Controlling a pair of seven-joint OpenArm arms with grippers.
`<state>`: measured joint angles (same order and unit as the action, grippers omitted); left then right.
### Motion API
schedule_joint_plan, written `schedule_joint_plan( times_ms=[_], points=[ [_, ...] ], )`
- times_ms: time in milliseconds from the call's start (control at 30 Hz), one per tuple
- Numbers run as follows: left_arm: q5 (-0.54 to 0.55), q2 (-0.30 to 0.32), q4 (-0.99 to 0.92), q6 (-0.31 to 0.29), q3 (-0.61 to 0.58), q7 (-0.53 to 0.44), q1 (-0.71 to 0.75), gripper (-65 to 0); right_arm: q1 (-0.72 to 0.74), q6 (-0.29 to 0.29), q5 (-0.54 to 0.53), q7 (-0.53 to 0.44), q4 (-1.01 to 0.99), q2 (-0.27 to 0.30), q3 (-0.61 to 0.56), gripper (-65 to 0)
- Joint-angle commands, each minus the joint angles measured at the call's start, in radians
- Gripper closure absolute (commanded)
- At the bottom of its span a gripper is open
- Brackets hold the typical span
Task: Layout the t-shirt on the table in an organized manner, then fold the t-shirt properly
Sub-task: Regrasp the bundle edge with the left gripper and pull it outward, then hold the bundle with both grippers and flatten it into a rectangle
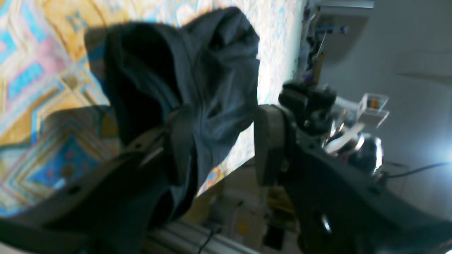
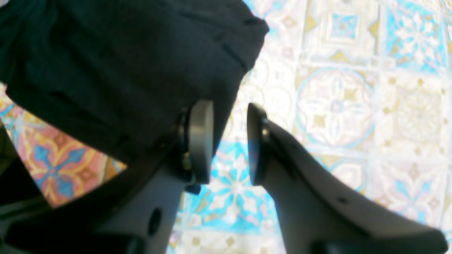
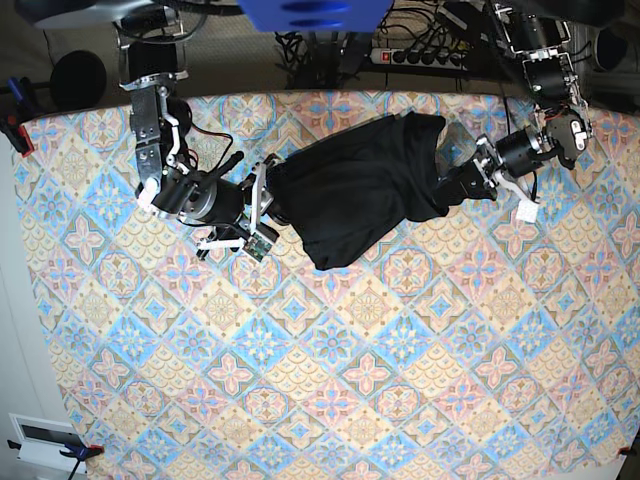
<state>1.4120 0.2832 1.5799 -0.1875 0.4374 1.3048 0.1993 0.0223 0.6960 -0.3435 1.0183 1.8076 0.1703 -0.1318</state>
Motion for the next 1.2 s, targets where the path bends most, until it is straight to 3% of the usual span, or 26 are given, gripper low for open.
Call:
schedule_joint_plan(
  times_ms=[0,100,367,533,767,1000,1167],
  points=[
    [0.042,0.014,0.058,-0.010,0.004,0.017,0.002,-28.0,0.026,0.002,-0.015,-0.017,0.002,0.001,0.001,-16.1],
    [0.011,0.014,0.158,-0.010,0.001,0.035,0.032,-28.0,0.069,0.002,-0.049,-0.017,-0.055,-0.033,-0.018,-16.3],
    [-0.069,0.003,0.253,-0.010,-0.111,0.034,0.091,-28.0,0.229,0.002,-0.076,-0.017,-0.211,-0.038,-0.130,-16.4],
    [-0.093,-0.072,0.253,-0.010,-0.151,0.034,0.095,-28.0,0.296,0.002,-0.075,-0.019,-0.302,-0.039,-0.202,-16.4],
    [-0.391,-0.229,0.250,-0.008,-0.186,0.032,0.062,-28.0,0.327,0.002,-0.075,-0.039,-0.454,-0.039,-0.309,-16.4],
    [-0.629,-0.224,0.247,-0.002,-0.368,-0.044,0.071,-27.9,0.380,0.002,-0.058,-0.069,-0.530,-0.033,-0.328,-16.4],
    [-0.678,-0.177,0.245,-0.002,-0.380,-0.090,0.114,-27.9,0.413,0.002,0.096,-0.072,-0.535,-0.031,-0.320,-16.1]
  ],
)
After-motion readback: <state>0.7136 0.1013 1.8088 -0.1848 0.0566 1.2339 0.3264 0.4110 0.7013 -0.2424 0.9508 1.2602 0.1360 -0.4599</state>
